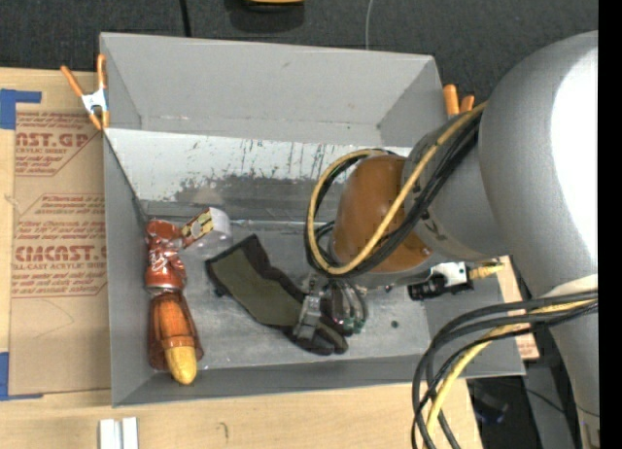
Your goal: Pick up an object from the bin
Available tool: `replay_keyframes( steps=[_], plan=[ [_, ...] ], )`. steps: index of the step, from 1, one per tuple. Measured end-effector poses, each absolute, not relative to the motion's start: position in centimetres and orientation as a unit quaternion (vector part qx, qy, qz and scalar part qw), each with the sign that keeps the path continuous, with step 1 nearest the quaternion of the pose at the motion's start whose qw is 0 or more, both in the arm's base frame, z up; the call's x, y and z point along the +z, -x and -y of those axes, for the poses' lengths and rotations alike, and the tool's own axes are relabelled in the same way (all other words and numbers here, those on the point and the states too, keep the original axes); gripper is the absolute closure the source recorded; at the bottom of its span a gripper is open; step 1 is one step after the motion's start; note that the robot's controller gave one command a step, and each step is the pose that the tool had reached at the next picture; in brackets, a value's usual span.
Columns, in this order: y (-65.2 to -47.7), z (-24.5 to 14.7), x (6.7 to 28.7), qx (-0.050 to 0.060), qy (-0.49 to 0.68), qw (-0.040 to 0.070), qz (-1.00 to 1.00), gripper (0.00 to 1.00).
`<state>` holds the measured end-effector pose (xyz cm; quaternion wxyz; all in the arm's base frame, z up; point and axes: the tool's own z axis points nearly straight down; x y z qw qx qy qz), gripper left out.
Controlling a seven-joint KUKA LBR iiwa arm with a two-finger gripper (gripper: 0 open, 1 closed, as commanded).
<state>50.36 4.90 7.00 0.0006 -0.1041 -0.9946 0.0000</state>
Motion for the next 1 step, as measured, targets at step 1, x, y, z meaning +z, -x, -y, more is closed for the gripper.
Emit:
replay_keyframes(
  steps=[1],
  plan=[
    [-50.31, -4.90, 7.29, 0.000, 0.104, 0.001, 0.995, 1.00]
  ],
)
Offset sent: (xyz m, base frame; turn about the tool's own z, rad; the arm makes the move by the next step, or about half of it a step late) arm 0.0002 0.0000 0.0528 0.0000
